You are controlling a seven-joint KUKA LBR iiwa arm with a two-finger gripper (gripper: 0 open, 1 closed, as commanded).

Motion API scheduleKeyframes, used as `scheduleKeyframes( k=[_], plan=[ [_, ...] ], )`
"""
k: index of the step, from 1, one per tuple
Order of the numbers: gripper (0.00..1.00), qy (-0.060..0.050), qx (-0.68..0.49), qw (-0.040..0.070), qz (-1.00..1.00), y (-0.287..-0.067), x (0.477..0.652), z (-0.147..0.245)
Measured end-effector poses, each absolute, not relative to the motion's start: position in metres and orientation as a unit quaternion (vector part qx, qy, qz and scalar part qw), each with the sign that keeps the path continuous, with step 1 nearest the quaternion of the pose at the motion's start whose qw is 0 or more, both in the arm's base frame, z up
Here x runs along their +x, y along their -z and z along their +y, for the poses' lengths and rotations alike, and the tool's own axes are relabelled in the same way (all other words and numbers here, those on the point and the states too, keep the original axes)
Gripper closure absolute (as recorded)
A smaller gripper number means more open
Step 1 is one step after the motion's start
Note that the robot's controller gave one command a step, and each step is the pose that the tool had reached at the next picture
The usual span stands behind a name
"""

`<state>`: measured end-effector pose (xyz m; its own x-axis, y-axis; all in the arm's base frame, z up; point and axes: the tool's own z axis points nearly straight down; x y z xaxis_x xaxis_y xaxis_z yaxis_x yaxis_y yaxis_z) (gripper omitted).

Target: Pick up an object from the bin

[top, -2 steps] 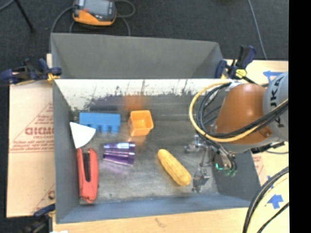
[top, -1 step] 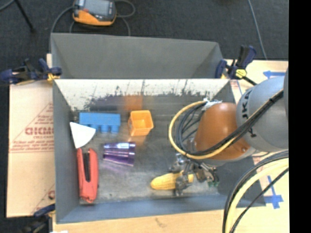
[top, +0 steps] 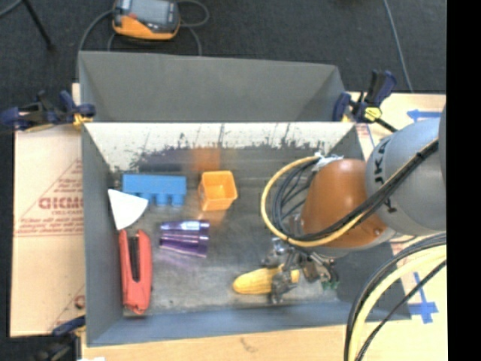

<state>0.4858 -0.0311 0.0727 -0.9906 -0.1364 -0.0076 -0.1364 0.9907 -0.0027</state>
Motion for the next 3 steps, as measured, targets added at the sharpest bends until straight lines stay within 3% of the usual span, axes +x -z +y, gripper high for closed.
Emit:
scheduleKeyframes(
  k=[1,2,3],
  plan=[
    [1.0,0.0,-0.06,-0.001,0.998,-0.072,0.49,-0.033],
    [1.0,0.001,-0.081,0.002,0.997,-0.199,0.499,-0.045],
    [1.0,0.001,-0.082,0.002,0.997,-0.199,0.499,-0.045]
  ],
)
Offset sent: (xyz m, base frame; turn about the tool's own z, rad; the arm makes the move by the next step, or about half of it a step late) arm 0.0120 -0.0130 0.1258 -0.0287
